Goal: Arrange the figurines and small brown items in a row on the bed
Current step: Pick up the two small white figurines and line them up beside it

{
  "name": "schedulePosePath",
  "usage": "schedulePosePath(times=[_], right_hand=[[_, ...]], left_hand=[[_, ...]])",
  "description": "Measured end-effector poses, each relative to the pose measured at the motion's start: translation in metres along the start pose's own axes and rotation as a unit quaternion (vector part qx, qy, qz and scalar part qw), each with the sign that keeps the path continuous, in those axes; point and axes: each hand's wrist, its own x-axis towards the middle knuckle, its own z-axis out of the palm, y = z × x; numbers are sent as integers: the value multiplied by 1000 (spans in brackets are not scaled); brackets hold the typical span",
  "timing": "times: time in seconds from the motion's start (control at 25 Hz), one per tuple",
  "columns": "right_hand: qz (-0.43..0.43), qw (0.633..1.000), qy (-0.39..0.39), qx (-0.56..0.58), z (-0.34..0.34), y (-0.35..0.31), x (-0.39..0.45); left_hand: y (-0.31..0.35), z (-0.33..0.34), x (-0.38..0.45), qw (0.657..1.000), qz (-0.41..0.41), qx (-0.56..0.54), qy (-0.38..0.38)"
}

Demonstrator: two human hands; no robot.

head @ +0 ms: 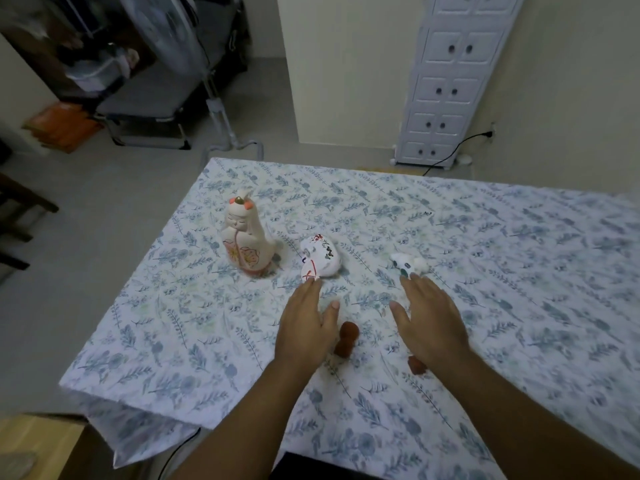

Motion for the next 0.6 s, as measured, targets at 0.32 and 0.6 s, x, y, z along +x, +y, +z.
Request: schedulePosePath(times=[0.32, 0.6], right_hand=[[65, 997, 48, 10, 5, 7, 90], [242, 954, 21, 175, 41, 24, 133]], left_hand=[[-14, 6, 109, 997, -75, -6, -3], [-23, 26, 160, 978, -192, -79, -18]])
